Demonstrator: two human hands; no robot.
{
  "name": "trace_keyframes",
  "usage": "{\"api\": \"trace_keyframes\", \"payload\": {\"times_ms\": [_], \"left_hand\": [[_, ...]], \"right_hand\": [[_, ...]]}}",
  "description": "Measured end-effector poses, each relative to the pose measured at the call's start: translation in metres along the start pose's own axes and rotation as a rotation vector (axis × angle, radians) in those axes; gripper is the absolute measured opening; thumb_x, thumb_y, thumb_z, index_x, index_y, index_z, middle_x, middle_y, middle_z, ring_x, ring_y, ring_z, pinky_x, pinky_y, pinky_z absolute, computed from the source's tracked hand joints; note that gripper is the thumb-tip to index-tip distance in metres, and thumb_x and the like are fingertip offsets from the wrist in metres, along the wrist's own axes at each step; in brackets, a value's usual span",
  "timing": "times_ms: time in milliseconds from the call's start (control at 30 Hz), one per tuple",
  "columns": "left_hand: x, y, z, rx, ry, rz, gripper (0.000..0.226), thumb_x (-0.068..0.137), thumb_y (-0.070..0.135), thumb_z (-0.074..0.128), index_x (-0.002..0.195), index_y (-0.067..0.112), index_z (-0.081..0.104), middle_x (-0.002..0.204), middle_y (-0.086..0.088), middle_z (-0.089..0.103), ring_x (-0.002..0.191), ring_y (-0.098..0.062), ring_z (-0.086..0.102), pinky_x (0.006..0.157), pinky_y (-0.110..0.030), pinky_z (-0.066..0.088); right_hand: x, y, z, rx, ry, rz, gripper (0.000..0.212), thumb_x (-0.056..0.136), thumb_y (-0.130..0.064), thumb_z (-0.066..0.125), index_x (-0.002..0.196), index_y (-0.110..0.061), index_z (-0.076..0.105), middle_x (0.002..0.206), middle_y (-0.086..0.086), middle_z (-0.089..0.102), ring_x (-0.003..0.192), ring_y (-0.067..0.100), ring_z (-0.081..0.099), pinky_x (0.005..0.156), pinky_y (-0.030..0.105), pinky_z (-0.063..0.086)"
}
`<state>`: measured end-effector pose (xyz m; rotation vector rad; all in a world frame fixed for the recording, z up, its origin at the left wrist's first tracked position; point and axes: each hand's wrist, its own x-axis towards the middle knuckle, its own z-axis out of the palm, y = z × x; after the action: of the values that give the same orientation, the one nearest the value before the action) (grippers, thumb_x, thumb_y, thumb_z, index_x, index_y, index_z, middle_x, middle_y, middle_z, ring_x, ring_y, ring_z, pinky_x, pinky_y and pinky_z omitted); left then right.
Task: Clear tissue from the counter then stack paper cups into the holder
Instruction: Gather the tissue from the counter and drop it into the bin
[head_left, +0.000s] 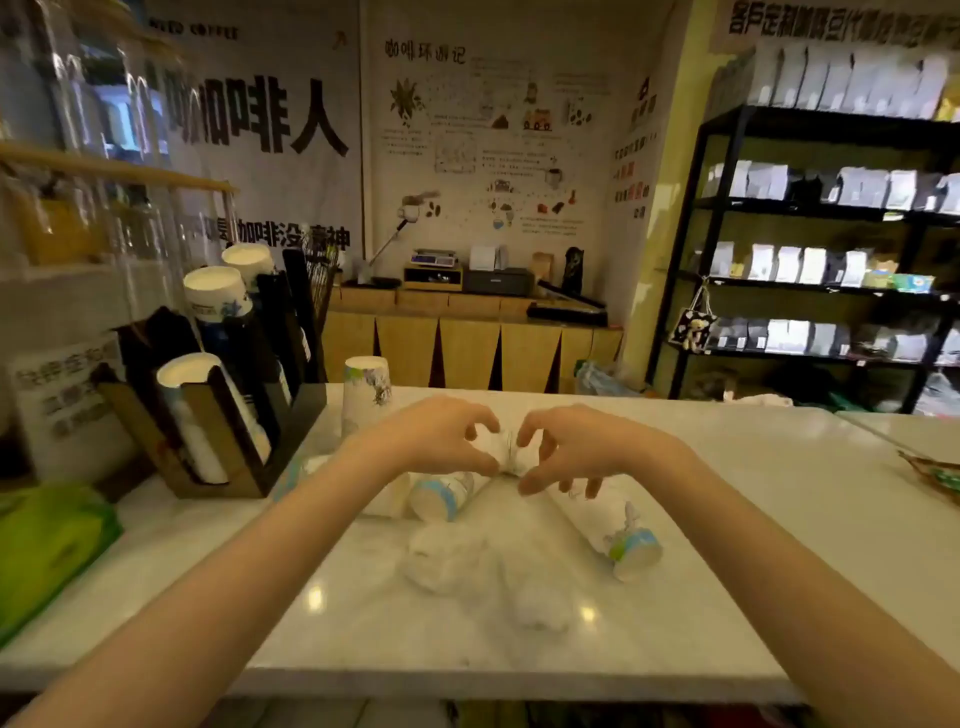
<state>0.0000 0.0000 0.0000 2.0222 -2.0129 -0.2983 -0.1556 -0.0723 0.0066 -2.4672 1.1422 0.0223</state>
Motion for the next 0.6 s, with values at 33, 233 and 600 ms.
{"api": "trace_keyframes", "payload": {"times_ms": [33,233,600], "left_hand": [[-0.003,-0.001,0.007,0.019,-0.039,-0.024,0.054,0.078,0.040,0.062,0.127,0.026,0.046,0.128,-0.004,0.055,0.103,-0.018,0.054,0.091,-0.032,0.043],[-0.004,-0.028,0.068,0.056,-0.163,-0.079,0.048,0.077,0.036,0.063,0.122,0.026,0.051,0.127,-0.004,0.055,0.114,-0.020,0.050,0.101,-0.033,0.034],[-0.020,-0.063,0.118,-0.081,0.037,-0.044,0.026,0.080,0.012,0.056,0.100,0.022,0.069,0.116,-0.006,0.066,0.108,-0.019,0.057,0.089,-0.024,0.043]], "right_hand": [[0.000,0.000,0.007,-0.026,-0.034,0.018,0.058,0.075,-0.031,0.073,0.125,-0.020,0.046,0.109,0.006,0.059,0.083,0.020,0.066,0.064,0.033,0.060],[0.001,0.014,0.056,-0.110,-0.169,0.065,0.063,0.071,-0.035,0.075,0.127,-0.025,0.048,0.113,0.003,0.057,0.079,0.014,0.061,0.068,0.032,0.058],[0.004,0.021,0.102,-0.142,-0.058,-0.044,0.038,0.077,-0.013,0.066,0.114,-0.018,0.063,0.120,0.008,0.054,0.087,0.032,0.068,0.067,0.040,0.060]]}}
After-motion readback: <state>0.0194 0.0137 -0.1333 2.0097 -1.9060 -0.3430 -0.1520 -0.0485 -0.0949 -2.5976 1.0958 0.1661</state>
